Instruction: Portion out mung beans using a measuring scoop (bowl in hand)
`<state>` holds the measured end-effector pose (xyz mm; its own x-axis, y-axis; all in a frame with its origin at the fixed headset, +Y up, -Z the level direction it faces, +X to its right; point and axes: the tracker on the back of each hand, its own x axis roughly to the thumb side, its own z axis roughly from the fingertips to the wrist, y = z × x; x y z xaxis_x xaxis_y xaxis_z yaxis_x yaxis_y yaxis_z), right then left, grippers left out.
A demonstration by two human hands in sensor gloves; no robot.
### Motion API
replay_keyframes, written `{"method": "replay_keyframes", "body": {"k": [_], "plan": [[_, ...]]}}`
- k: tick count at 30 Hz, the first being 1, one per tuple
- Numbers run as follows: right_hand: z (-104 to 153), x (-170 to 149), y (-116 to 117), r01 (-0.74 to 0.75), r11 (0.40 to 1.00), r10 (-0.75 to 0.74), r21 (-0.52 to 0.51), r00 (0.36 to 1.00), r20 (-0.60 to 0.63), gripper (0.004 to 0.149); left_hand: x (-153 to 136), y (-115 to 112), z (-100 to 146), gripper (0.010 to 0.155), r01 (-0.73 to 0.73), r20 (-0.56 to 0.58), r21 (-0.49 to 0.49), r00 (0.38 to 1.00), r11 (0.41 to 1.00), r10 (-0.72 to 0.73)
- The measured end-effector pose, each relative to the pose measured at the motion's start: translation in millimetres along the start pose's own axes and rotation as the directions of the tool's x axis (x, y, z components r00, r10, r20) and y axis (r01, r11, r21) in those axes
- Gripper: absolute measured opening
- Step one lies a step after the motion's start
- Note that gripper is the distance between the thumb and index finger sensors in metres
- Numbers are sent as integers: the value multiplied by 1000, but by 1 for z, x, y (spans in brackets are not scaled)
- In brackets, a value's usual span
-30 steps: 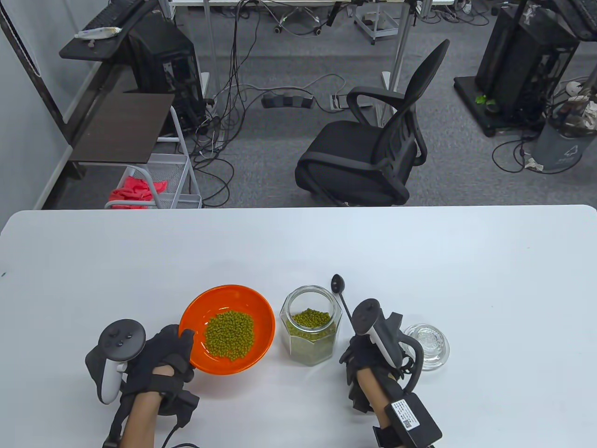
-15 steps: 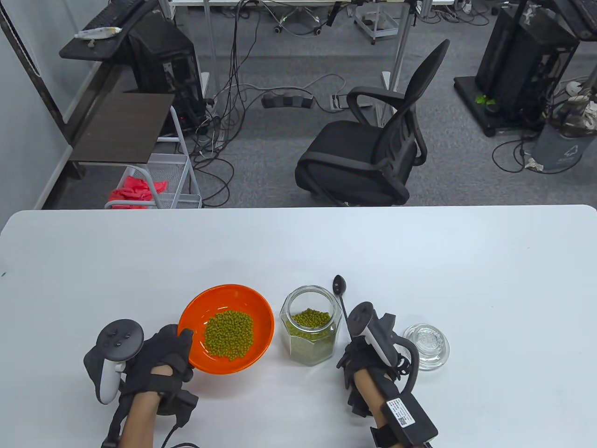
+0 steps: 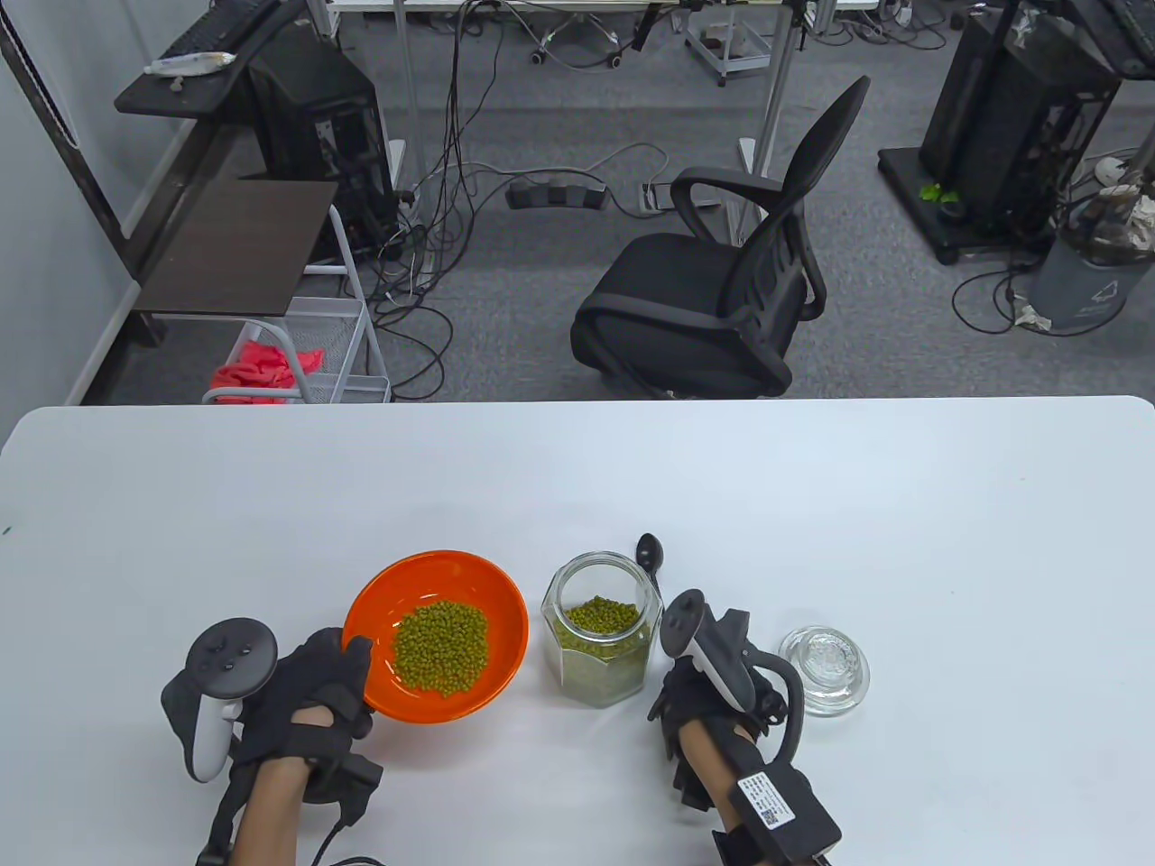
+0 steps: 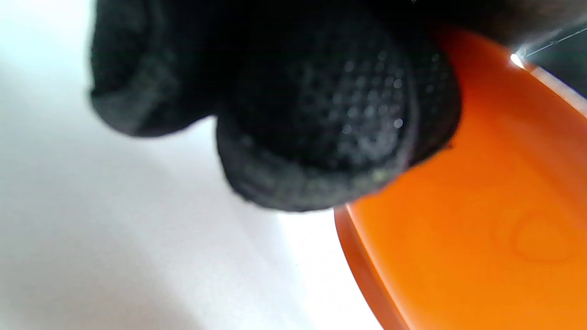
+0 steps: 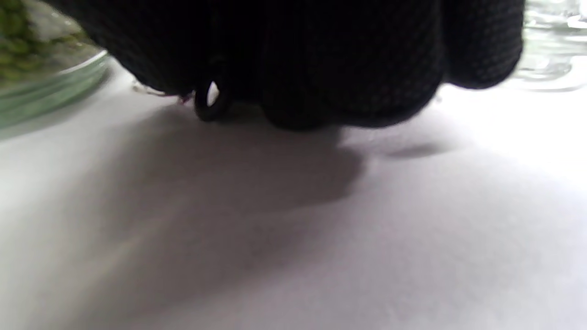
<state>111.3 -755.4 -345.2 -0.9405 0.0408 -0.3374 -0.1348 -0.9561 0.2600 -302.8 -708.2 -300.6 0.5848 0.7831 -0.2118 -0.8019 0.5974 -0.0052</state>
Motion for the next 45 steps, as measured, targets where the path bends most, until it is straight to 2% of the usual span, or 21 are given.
{"method": "replay_keyframes", "body": {"k": [10, 16, 21, 25, 32, 37, 45], "plan": [[5, 0, -2, 2, 1000, -3, 10, 999, 36, 47, -3, 1, -1, 55, 11, -24, 19, 1000, 1000, -11], [18, -14, -23, 148, 988, -144, -40, 985, 91, 52, -7, -2, -3, 55, 39, -53, 15, 998, 999, -38], [32, -33, -46, 345, 927, -309, -150, 925, 221, 58, -9, -4, -5, 55, 60, -75, 17, 995, 998, -58], [39, -46, -55, 422, 873, -345, -244, 889, 302, 61, -13, -9, -8, 55, 66, -97, 7, 993, 998, -65], [45, -64, -45, 461, 816, -321, -349, 863, 389, 65, -18, -18, -11, 56, 94, -142, -22, 985, 995, -97], [43, -76, -44, 425, 836, -311, -345, 888, 340, 69, -20, -24, -14, 56, 110, -165, -53, 979, 993, -117], [45, -77, -46, 405, 838, -288, -366, 897, 334, 70, -25, -34, -18, 57, 138, -198, -105, 968, 985, -157]]}}
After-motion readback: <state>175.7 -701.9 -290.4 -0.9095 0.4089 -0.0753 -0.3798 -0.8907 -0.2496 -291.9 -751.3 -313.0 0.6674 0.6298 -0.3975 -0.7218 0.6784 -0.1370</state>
